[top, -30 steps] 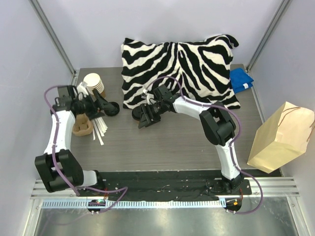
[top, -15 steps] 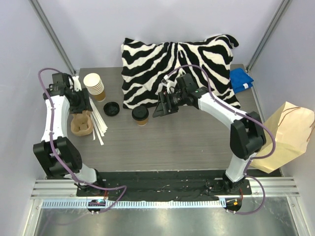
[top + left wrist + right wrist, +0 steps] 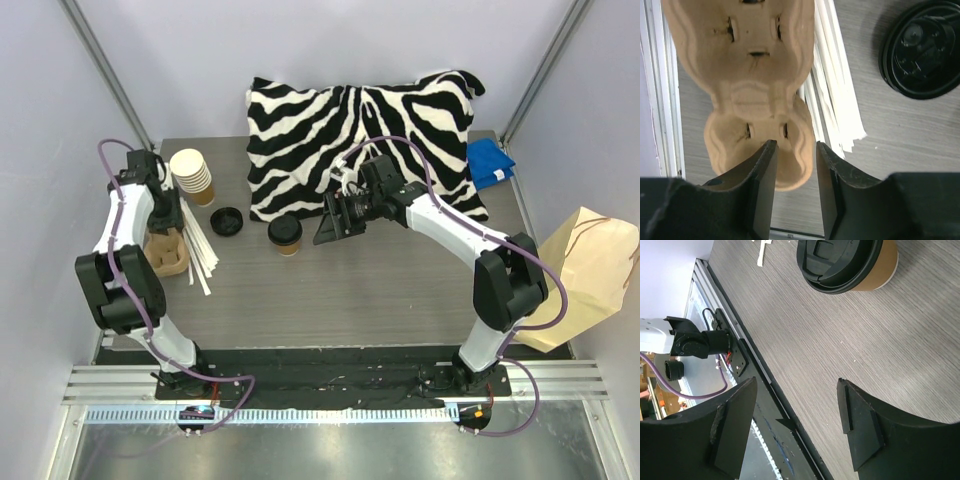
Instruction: Pack the takeout coffee
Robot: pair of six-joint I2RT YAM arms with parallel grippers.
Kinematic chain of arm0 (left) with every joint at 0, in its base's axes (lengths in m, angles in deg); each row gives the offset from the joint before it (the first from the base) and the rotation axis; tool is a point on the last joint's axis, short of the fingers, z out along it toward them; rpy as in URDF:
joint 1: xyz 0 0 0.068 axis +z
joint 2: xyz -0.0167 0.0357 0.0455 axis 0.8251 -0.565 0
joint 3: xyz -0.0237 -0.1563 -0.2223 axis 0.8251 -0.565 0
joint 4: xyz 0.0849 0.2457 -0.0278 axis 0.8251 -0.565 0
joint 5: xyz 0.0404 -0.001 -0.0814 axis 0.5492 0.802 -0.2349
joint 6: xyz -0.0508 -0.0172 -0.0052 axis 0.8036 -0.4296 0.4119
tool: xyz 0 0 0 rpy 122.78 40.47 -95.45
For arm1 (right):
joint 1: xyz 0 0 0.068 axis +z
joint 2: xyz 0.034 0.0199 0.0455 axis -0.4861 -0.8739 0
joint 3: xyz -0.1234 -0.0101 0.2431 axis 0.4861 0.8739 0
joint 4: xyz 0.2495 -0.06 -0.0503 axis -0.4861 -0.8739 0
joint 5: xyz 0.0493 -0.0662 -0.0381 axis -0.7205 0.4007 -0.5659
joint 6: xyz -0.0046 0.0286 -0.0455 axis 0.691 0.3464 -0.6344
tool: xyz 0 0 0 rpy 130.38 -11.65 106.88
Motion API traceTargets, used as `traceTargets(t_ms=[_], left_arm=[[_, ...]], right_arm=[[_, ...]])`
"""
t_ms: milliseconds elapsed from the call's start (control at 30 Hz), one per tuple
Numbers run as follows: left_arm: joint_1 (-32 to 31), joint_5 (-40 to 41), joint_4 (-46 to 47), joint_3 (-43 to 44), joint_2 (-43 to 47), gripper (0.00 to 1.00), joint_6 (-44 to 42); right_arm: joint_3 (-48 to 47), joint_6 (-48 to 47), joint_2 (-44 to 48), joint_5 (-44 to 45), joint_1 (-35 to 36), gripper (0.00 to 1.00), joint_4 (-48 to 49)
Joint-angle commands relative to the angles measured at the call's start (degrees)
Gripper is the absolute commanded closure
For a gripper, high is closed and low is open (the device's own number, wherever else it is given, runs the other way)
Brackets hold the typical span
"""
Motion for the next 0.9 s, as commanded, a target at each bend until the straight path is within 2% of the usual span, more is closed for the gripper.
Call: traceTargets(t_ms=[0,333,867], left_arm=[[-0.2,0.8,3.7,4.8,-2.8,0.61,-2.3],[-0.3,1.2,5.0,6.1,-7.3,0.66,-5.1],[-0.3,1.9,7.3,5.4,-9.6,0.72,-6.7]], right_arm=[[0.1,0.6,0.3,-1.0,-0.5,0.27,1.7],[0.7,2.0,0.0,-1.8,-1.5,0.27,2.7],[1.0,2.5,-0.2,-2.8,-1.7,0.27,3.4]])
